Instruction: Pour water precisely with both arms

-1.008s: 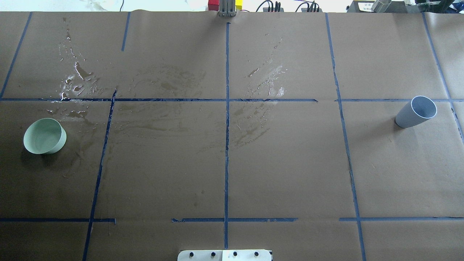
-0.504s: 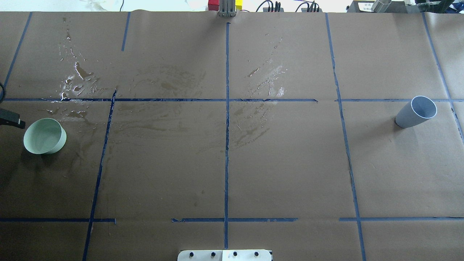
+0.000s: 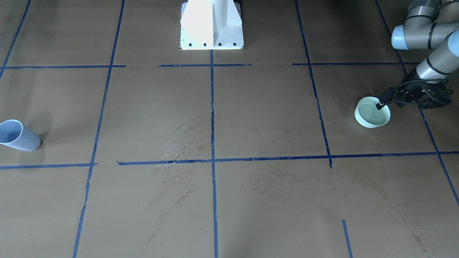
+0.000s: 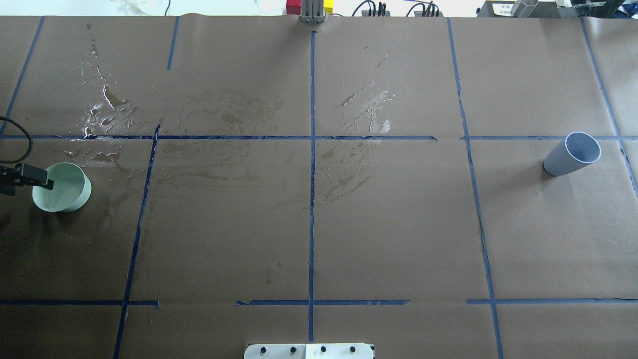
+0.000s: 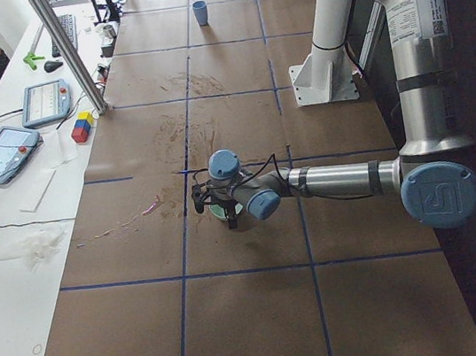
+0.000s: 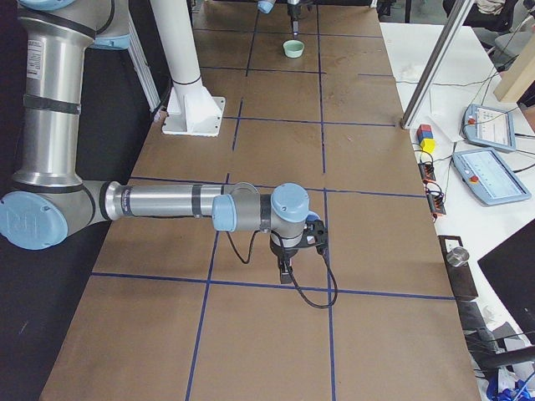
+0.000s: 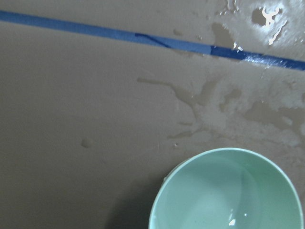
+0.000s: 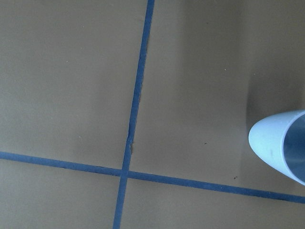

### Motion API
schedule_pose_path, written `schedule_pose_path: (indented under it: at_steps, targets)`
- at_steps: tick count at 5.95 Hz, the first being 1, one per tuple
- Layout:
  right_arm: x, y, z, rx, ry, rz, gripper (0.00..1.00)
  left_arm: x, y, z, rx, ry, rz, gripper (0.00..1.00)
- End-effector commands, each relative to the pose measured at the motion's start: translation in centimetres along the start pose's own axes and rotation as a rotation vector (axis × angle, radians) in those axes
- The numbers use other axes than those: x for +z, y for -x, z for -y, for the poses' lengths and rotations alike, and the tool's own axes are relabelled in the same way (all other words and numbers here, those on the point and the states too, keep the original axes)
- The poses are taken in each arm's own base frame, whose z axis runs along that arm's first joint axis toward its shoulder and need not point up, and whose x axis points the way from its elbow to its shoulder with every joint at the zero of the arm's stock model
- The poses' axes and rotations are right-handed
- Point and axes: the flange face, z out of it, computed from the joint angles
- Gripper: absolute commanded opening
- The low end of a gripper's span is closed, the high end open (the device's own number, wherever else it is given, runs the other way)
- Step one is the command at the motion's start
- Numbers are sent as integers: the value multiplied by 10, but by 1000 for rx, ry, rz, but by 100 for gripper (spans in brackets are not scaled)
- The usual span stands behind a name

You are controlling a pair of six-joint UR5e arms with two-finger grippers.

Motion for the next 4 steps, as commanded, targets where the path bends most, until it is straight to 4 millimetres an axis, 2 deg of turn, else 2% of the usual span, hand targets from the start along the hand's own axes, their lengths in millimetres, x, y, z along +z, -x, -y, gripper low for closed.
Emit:
schedule_pose_path:
  at_steps: [1,2,4]
  targets:
    - [0,0,0,-1,0,0,100,9,1,1,-28,10,10,41]
    - [1,0,-1,0,1,0,100,12,2,1,-30,13,13,25]
    - [1,0,-1,0,1,0,100,11,2,2,-30,12,12,25]
